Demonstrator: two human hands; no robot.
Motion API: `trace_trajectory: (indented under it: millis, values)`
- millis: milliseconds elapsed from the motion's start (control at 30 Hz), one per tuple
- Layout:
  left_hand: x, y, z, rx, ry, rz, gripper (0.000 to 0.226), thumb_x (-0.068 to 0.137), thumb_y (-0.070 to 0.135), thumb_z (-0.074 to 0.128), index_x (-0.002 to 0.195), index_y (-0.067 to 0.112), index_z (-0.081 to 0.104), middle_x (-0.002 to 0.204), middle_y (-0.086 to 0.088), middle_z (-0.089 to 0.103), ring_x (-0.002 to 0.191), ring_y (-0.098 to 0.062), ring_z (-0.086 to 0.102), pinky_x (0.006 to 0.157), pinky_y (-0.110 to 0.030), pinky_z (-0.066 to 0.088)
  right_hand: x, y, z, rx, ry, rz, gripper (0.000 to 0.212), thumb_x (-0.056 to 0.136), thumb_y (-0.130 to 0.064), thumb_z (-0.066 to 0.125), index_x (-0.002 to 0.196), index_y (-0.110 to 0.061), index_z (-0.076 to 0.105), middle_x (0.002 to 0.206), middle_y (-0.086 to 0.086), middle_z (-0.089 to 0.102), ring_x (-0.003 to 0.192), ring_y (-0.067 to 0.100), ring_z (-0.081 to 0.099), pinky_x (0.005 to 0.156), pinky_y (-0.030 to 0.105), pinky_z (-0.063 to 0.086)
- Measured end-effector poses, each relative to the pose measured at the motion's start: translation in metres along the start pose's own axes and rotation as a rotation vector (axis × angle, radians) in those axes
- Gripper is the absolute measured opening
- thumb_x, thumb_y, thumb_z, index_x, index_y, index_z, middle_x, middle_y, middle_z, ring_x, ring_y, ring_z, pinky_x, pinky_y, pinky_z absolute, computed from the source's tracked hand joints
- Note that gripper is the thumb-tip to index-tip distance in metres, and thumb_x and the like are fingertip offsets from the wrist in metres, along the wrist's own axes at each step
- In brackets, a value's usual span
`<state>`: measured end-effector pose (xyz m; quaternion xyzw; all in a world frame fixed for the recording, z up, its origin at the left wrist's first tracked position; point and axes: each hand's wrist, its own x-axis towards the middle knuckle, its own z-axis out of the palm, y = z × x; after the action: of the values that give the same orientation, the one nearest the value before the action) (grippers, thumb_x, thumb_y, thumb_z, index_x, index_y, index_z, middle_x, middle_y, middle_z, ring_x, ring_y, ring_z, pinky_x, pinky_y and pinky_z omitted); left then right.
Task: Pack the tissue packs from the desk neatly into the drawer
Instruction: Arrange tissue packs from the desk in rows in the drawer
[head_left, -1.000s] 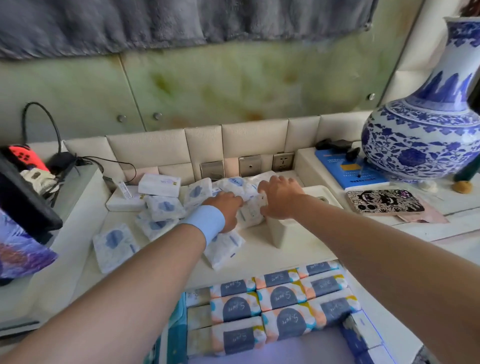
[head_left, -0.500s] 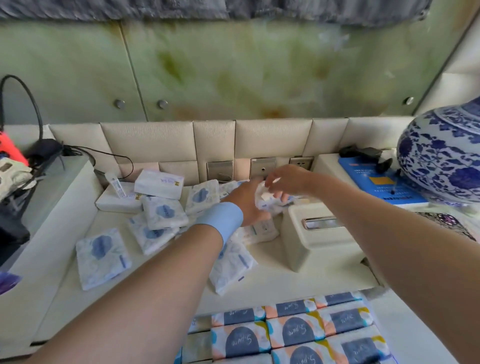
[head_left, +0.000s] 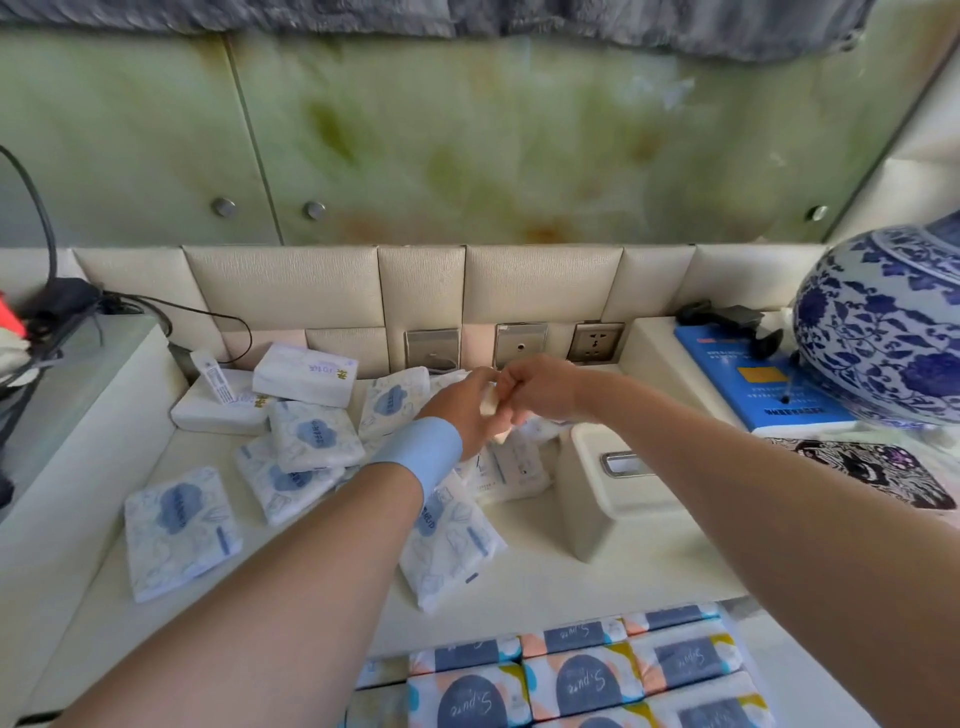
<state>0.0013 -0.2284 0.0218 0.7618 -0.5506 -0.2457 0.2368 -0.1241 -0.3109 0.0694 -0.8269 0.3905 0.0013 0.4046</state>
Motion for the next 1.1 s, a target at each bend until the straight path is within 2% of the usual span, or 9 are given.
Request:
trace_trajectory:
  millis: [33,100,200,300,467,867,967,1033,1100]
  values:
    - [-0.001,0.001,0.0,0.062,-0.031,0.008,0.049,0.094,0.029,0.058,0.138,0.034,0.038,0.134,-0.001,0.055,0.107,-0.028,0.059,0.084,-0.035,0.048,0.0,0.0,-0.004,-0.109,0.033,-0.007,0.015,0.085,-0.004,0.062,0.091,-0.017,0.063,0.085,0.006,0.068,0.044,-0.003,0.053,0.041,0.014,0.039]
    - [-0.004,0.003,-0.001,0.161,-0.07,0.0,0.044,0.096,0.02,0.053,0.135,0.034,0.038,0.128,-0.003,0.056,0.093,-0.026,0.06,0.074,-0.032,0.048,-0.003,0.008,-0.014,-0.297,0.012,-0.004,0.019,0.085,-0.016,0.067,0.101,-0.026,0.064,0.11,-0.001,0.065,0.076,0.003,0.062,0.064,0.019,0.05]
    - [-0.01,0.007,0.001,0.169,-0.079,-0.02,0.045,0.096,0.019,0.049,0.135,0.037,0.035,0.127,-0.003,0.052,0.087,-0.024,0.058,0.065,-0.031,0.046,-0.023,0.027,-0.031,-0.597,-0.235,0.141,0.081,0.065,-0.054,0.083,0.137,-0.036,0.048,0.137,-0.015,0.045,0.128,0.013,0.044,0.109,0.039,0.036]
    - [-0.014,0.016,0.003,0.16,-0.09,-0.028,0.051,0.096,0.025,0.051,0.141,0.034,0.028,0.136,-0.001,0.05,0.099,-0.026,0.057,0.079,-0.034,0.051,-0.043,0.048,-0.042,-0.694,-0.343,0.295,0.136,0.038,-0.074,0.085,0.152,-0.044,0.018,0.16,-0.01,0.025,0.146,0.022,0.027,0.116,0.049,0.028]
    - [-0.018,0.039,0.007,0.149,-0.095,-0.005,0.049,0.096,0.025,0.051,0.14,0.031,0.031,0.127,-0.003,0.052,0.092,-0.024,0.054,0.072,-0.033,0.046,-0.064,0.061,-0.039,-0.738,-0.329,0.306,0.16,0.026,-0.073,0.088,0.15,-0.05,-0.011,0.165,-0.007,0.007,0.149,0.025,0.021,0.114,0.05,0.032]
    - [-0.024,0.058,-0.002,0.136,-0.002,0.033,0.042,0.095,0.022,0.049,0.135,0.029,0.035,0.124,-0.003,0.052,0.094,-0.024,0.052,0.075,-0.032,0.043,-0.071,0.051,-0.018,-0.673,-0.22,0.164,0.135,0.044,-0.08,0.077,0.154,-0.041,0.009,0.156,-0.003,0.033,0.123,0.018,0.05,0.107,0.045,0.04]
    - [-0.022,0.05,-0.011,0.093,0.045,0.001,0.033,0.093,0.02,0.05,0.124,0.028,0.041,0.113,-0.004,0.054,0.089,-0.026,0.052,0.071,-0.032,0.043,-0.061,0.038,-0.032,-0.433,-0.18,0.221,0.086,0.083,-0.067,0.061,0.154,-0.028,0.031,0.159,-0.004,0.032,0.139,0.019,0.039,0.116,0.037,0.025]
    - [-0.018,0.047,-0.015,0.041,0.064,-0.043,0.031,0.091,0.021,0.05,0.121,0.028,0.042,0.104,-0.003,0.052,0.086,-0.026,0.054,0.069,-0.035,0.049,-0.045,0.04,-0.042,-0.368,0.067,0.242,0.042,0.103,-0.027,0.048,0.143,-0.014,0.05,0.15,0.005,0.046,0.136,0.024,0.044,0.111,0.031,0.033]
    - [-0.013,0.044,-0.016,-0.014,0.08,-0.086,0.032,0.091,0.023,0.049,0.121,0.028,0.041,0.102,-0.002,0.049,0.087,-0.027,0.054,0.068,-0.035,0.05,-0.033,0.046,-0.046,-0.511,0.182,0.258,0.036,0.1,-0.015,0.046,0.132,-0.009,0.059,0.135,0.01,0.058,0.124,0.028,0.055,0.103,0.036,0.045]
